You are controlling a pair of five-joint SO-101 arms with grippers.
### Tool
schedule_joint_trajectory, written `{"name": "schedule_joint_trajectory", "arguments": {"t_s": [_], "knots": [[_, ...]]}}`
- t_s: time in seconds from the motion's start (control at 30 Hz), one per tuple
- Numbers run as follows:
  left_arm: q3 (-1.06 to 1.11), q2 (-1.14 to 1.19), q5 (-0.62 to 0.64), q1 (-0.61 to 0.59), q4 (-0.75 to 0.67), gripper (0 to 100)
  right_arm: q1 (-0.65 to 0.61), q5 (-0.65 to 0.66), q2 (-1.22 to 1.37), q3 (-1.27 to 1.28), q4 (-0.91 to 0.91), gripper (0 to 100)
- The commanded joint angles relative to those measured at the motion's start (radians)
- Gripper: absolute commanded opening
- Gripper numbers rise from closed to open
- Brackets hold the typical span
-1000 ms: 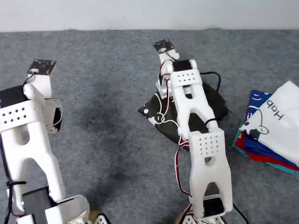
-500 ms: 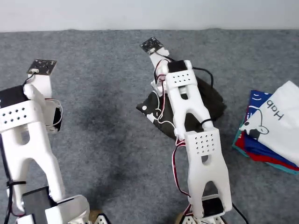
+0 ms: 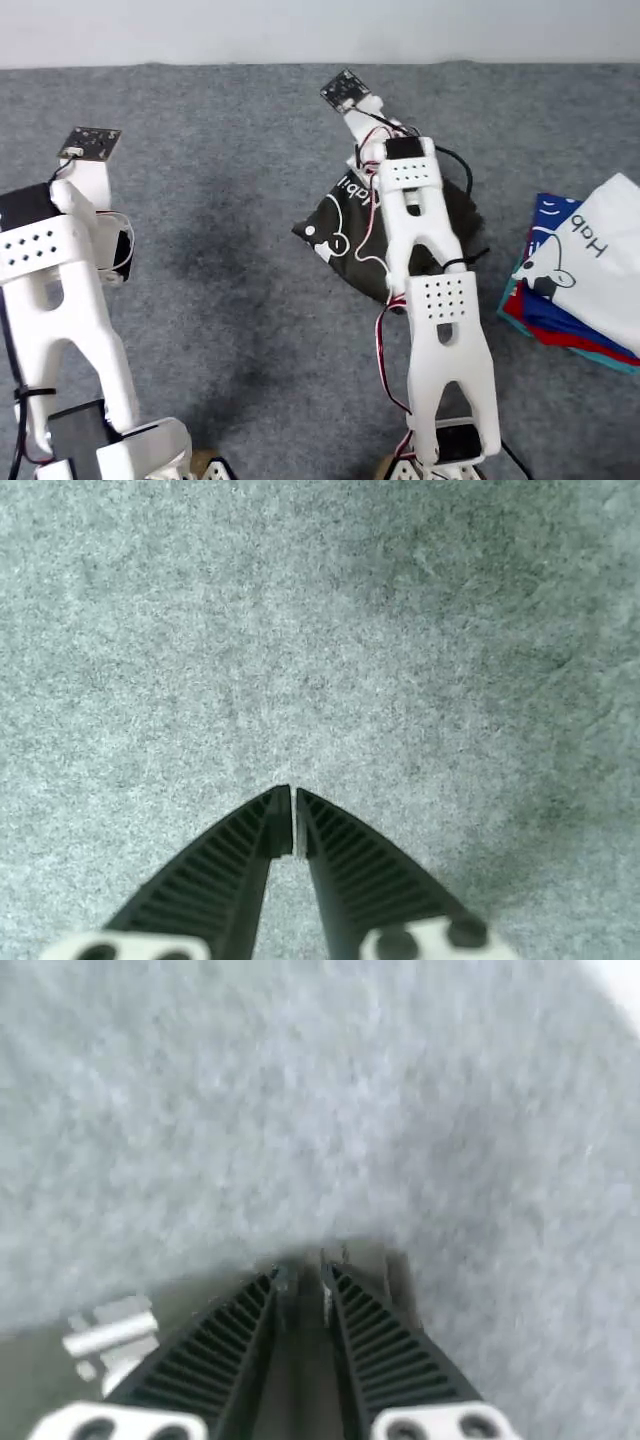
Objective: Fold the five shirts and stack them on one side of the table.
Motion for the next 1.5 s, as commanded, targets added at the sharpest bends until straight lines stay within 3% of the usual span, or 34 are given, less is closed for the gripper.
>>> {"name": "schedule_joint_trajectory", "arguments": {"t_s": [0.0, 0.33, 0.53, 0.7, 0.87, 1.07, 1.2, 1.33, 1.47], "knots": [[-0.004, -0.049, -0.008, -0.006, 0.026, 1, -0.028, 0.009, -0.015, -0.117, 0.007, 5.1], [-0.004, -0.049, -0.006, -0.006, 0.026, 1, 0.004, -0.203, -0.039, -0.543, 0.565, 5.1], [-0.004, -0.049, -0.006, -0.006, 0.026, 1, 0.028, -0.373, -0.102, -0.551, 0.789, 6.1], [-0.007, -0.049, -0.006, -0.002, 0.026, 1, 0.056, -0.626, -0.157, -0.549, 0.799, 10.9], [-0.007, -0.049, -0.006, -0.006, 0.026, 1, 0.056, -0.68, -0.257, -0.512, 0.8, 11.0], [-0.008, -0.049, -0.006, -0.006, 0.026, 1, 0.05, -0.861, -0.503, -0.032, 0.797, 12.9], [-0.008, -0.049, -0.006, -0.006, 0.026, 1, 0.053, -1.069, -0.611, 0.242, 0.769, 29.5], [-0.008, -0.049, -0.006, -0.006, 0.026, 1, 0.051, -1.209, -0.601, 0.341, 0.751, 46.7], [-0.008, -0.049, -0.006, -0.003, 0.026, 1, 0.05, -1.275, -0.516, 0.347, 0.68, 49.4]]}}
